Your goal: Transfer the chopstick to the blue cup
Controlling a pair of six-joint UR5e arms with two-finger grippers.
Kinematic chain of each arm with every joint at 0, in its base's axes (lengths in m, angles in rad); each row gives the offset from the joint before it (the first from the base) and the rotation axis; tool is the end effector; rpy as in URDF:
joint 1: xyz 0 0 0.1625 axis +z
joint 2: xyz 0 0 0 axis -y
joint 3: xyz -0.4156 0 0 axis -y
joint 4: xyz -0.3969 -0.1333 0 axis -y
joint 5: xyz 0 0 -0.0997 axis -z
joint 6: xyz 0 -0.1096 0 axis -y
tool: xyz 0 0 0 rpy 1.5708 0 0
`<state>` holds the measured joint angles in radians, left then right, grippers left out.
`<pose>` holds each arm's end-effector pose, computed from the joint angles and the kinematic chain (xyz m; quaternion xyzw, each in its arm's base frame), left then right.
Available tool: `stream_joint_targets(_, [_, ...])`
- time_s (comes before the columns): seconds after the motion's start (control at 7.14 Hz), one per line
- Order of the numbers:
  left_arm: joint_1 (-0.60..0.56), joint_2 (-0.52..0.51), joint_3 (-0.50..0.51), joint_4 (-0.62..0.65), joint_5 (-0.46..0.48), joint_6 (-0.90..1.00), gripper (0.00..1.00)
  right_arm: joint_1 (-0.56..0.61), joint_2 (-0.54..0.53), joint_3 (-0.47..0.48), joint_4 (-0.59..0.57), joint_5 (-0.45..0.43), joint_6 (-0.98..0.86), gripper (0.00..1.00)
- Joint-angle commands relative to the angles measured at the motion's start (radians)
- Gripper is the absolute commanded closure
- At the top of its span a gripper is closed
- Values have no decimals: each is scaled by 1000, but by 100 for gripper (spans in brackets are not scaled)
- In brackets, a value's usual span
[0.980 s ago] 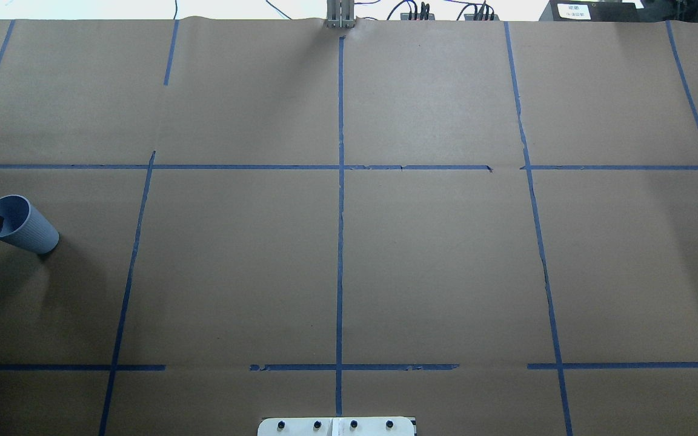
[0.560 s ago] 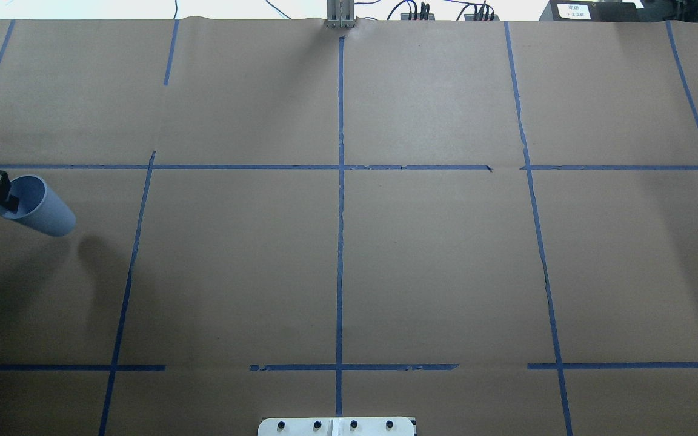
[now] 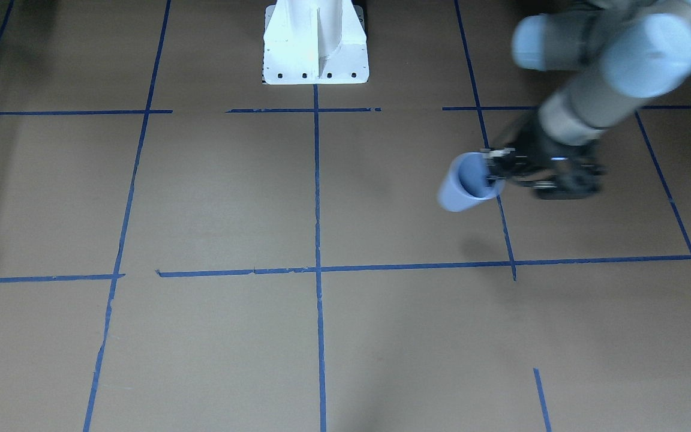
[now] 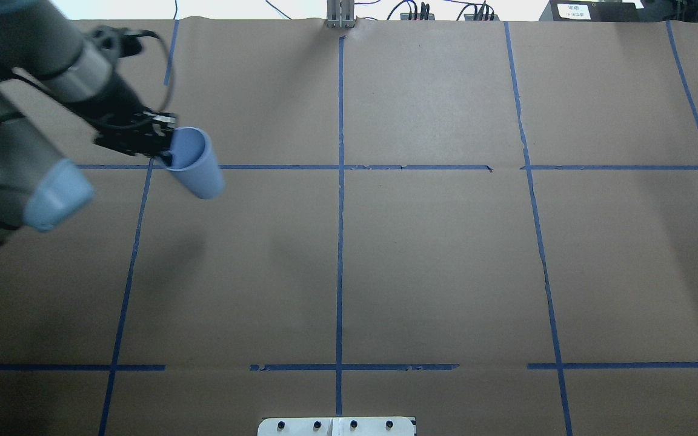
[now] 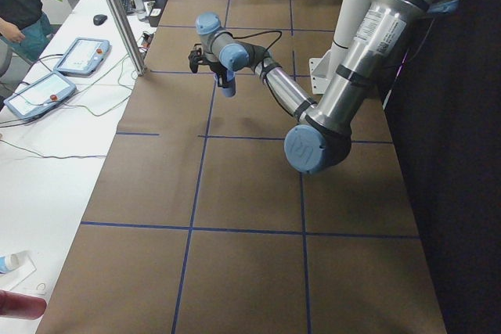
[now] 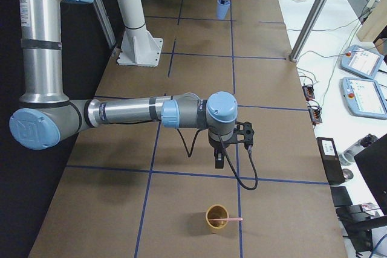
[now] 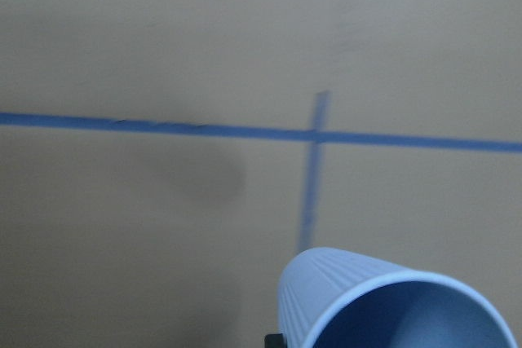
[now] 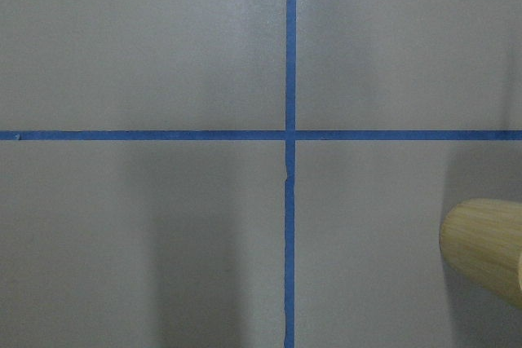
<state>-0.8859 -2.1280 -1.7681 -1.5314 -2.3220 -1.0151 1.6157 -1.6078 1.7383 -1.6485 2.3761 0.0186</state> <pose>0.3575 -0.5302 0.2385 -0.0433 0.4714 -0.0166 0.8807 0.0758 -0.4788 0.5967 0.0294 -0.3914 0.0189 0.9196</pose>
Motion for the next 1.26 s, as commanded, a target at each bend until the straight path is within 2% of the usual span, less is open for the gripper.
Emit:
stream_joint_targets(0.0, [170,-211,113,1,107,-158,100,0,-3,-16,-1,20,1,1])
stream_joint_targets(0.42, [234,-247,266,-180,182,-169,100,0,-1,-13,27,20,41,1])
stream_joint_targets(1.12, [271,-256,294,-187,205,-169,97,0,-1,-19,27,21,43,1])
